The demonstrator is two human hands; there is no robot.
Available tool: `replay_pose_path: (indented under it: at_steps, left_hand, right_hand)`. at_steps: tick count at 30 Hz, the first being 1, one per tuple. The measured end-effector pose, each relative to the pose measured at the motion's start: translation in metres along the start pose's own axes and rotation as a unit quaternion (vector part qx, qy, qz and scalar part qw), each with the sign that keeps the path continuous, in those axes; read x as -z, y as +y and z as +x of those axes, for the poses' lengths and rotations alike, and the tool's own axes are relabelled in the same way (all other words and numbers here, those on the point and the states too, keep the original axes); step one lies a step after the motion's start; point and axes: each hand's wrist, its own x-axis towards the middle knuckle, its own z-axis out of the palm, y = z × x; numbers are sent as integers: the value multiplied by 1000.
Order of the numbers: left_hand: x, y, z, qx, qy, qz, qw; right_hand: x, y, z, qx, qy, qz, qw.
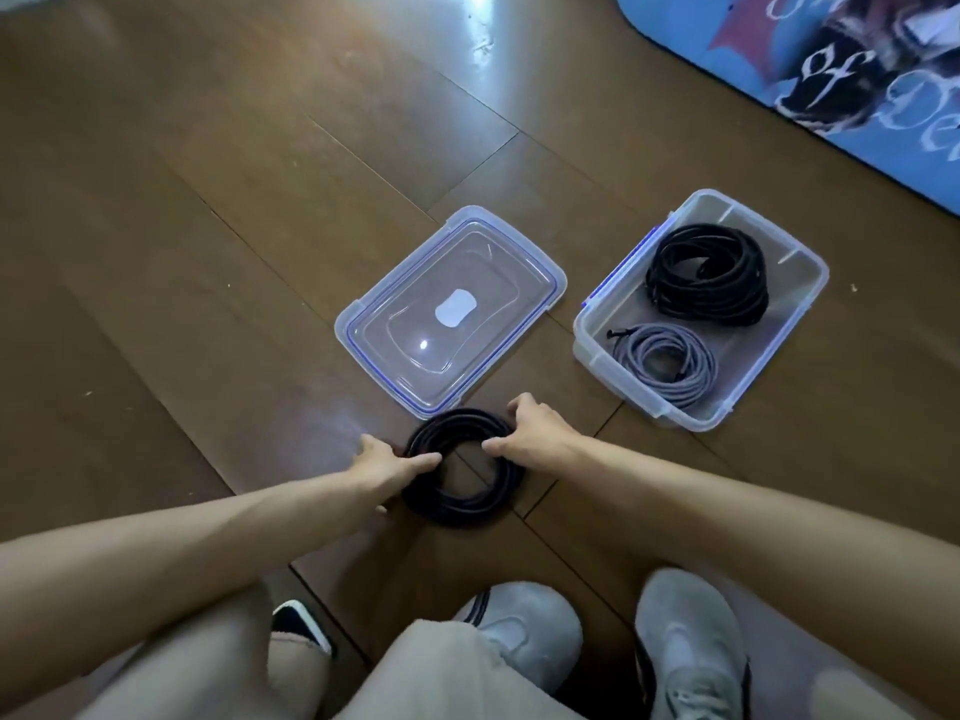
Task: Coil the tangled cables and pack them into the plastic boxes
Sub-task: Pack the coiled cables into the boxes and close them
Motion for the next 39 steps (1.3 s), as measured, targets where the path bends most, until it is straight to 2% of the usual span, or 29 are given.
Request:
replay_pose_path:
  at_steps: [4, 13, 20, 32, 39]
  left_hand:
    - [-2, 6, 5, 14, -68, -42, 997]
    - [3, 13, -6, 23, -94, -60, 993]
    - [14, 23, -15, 11, -130, -55, 990]
    - [12, 120, -49, -116, -160, -100, 975]
    - [-17, 189, -71, -202, -234, -88, 947]
  right_hand:
    - [-5, -4, 7, -16, -7, 37, 999]
    - [-6, -2, 8, -76, -23, 130, 988]
    - [16, -1, -16, -45, -35, 174, 983]
    - [133, -4, -66, 47, 79, 171, 981]
    - [186, 55, -75, 5, 149, 208, 967]
